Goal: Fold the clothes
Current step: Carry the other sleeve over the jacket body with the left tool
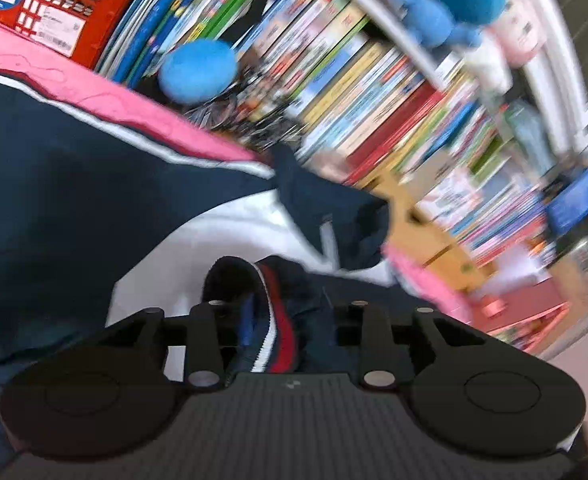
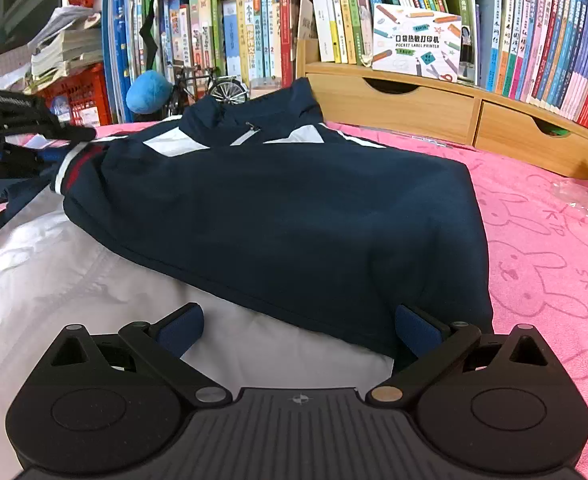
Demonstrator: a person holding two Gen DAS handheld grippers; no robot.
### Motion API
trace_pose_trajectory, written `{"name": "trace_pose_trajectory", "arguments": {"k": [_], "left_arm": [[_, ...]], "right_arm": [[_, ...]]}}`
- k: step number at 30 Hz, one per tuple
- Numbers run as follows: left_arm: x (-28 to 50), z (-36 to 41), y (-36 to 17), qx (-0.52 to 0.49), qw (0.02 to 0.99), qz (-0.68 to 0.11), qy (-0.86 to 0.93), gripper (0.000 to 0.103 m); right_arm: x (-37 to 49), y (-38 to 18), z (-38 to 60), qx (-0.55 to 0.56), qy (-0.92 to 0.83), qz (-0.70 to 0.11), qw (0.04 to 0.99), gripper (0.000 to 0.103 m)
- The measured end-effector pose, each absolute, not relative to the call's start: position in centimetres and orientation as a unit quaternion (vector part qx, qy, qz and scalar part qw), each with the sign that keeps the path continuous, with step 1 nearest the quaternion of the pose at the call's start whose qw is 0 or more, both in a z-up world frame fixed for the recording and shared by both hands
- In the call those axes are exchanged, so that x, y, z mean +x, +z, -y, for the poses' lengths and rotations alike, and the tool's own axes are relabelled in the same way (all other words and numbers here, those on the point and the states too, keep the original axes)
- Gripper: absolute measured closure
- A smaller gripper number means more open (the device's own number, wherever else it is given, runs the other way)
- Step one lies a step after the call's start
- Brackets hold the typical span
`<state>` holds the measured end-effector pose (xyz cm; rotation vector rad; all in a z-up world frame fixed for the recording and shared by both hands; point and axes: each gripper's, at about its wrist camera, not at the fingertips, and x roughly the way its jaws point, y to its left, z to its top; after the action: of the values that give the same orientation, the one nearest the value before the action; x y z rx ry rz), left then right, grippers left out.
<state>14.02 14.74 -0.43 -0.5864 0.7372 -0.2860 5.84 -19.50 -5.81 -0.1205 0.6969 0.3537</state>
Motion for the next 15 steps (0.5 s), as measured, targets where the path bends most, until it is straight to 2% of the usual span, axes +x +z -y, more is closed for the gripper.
{"name": "trace_pose_trajectory", "arguments": {"k": [2,3,4,6,11,15], "left_arm": [[14.1,-14.0,-0.9,-0.25,0.89,-0.364,-0.113,0.073],[14.0,-13.7,-1.0,-0.235,0.896,-0.362,-0.1,0.082],[13.8,-13.4,-0.9,-0.22,0.904,-0.356,-0.088,0.087],[13.8,-13.3,-0.5,-0.2,0.912,-0.351,-0.078,0.092],[14.7,-13.1,1.3,-0.121,0.932,-0.336,-0.054,0.093],[15.7,-13.9,1.0,-0.092,0.936,-0.338,-0.043,0.092]], "right_arm": [[5.9,-5.8,19.5,-0.058,0.172,-0.339,0.923,0.0],[5.9,-5.8,19.5,-0.057,0.172,-0.339,0.923,0.0],[5.9,-5.9,19.5,-0.057,0.172,-0.339,0.923,0.0],[5.9,-5.9,19.5,-0.057,0.171,-0.339,0.923,0.0],[5.5,-5.4,20.2,-0.103,0.15,-0.318,0.93,0.0],[5.9,-5.3,23.0,-0.164,0.037,-0.305,0.937,0.0]]}}
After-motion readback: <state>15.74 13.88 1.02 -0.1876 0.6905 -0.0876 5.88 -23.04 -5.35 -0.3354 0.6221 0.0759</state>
